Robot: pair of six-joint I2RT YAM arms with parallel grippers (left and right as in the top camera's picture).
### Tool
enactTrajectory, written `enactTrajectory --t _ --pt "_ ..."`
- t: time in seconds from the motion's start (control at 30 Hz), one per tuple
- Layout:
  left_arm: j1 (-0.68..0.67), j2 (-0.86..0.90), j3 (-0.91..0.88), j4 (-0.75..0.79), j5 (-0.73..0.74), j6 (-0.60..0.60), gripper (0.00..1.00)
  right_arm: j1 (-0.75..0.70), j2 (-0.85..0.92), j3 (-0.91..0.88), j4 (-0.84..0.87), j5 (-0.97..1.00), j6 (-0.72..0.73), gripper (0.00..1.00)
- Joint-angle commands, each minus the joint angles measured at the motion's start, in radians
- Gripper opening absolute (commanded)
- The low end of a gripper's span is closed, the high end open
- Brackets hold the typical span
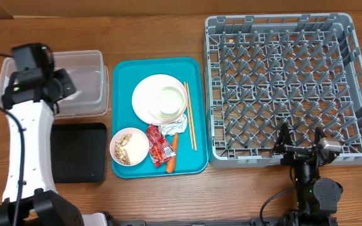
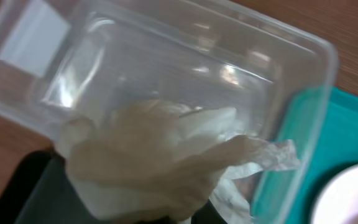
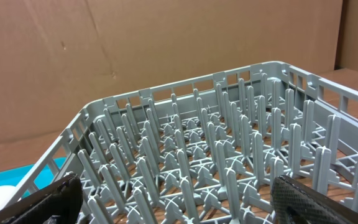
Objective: Sort waste into correct bins and load items into the dishwasher
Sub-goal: 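Carry the tissue left and drop it into the clear plastic bin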
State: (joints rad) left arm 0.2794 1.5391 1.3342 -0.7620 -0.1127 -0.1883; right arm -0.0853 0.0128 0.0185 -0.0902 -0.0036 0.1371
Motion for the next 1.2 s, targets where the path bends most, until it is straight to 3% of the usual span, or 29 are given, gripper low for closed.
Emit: enactTrajectory --t 0.0,0.4,0.5,0.53,0.63,0.7,0.83,0.97,1.17 --pt "0.057 0.011 0.021 0.015 -0.036 -0.025 0.09 -0.004 -0.010 -0.011 0.006 -0.006 -0.004 1.00" --pt "0.116 0.207 0.021 0.213 -0.026 -0.013 0.16 -0.004 -0.010 -0.011 0.006 -0.006 -0.004 1.00" --pt "0.116 0.236 0.021 0.271 -0.029 0.013 0.22 -0.004 -0.010 -0.011 0.006 -0.006 -0.004 1.00" --pt "0.116 0.239 0.021 0.286 -0.028 0.013 0.31 -0.004 -0.010 -0.011 0.006 -0.006 -0.004 1.00" --pt "0.116 0.234 0.022 0.322 -0.027 0.013 0.84 -0.004 -0.010 -0.011 0.006 -0.006 -0.004 1.00" --pt "0.116 0.228 0.025 0.332 -0.033 0.028 0.95 -0.004 -0.010 -0.011 0.006 -0.006 -0.004 1.00" --pt "0.116 0.212 0.066 0.327 -0.037 0.091 0.98 -0.004 -0.010 -0.011 0.006 -0.006 -0.004 1.00" --pt "0.108 0.174 0.154 0.224 0.009 0.090 0.95 -0.004 -0.010 -0.011 0.006 -0.006 -0.004 1.00" --pt "0.063 0.081 0.240 -0.012 0.307 0.076 0.97 -0.004 -0.010 -0.011 0.006 -0.006 -0.004 1.00"
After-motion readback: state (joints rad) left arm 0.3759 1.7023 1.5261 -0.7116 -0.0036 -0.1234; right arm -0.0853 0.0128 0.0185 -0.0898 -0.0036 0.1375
